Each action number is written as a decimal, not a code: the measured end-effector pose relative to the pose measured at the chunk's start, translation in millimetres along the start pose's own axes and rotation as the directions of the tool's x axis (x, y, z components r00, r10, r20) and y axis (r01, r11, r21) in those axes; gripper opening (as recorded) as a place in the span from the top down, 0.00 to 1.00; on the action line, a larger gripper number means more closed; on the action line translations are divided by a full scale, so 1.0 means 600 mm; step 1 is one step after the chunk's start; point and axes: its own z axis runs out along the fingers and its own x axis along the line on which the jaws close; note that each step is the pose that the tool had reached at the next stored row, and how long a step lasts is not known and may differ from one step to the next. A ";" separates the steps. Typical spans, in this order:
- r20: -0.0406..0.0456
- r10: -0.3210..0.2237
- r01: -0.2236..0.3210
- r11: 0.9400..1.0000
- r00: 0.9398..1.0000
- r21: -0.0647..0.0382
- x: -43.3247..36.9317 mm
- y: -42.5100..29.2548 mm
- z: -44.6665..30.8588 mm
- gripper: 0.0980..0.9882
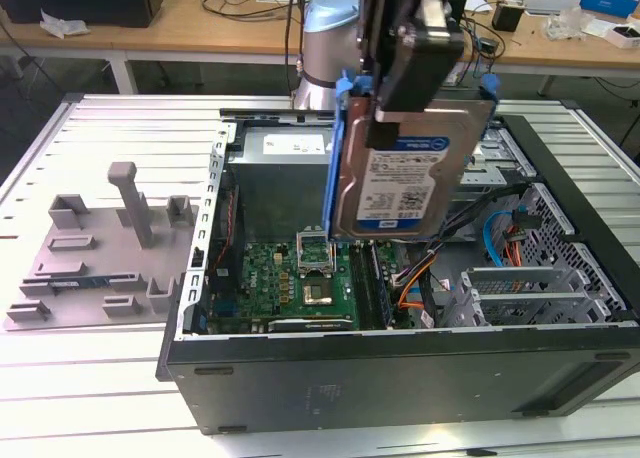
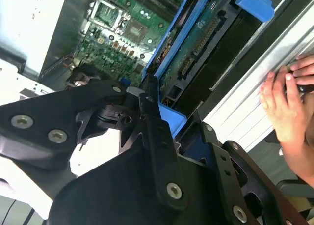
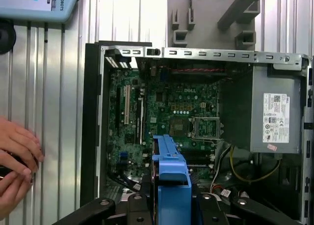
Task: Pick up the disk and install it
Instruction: 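Pick up the disk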
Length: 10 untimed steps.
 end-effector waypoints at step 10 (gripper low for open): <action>0.000 0.000 0.000 1.000 1.000 0.000 0.003 -0.010 0.001 0.70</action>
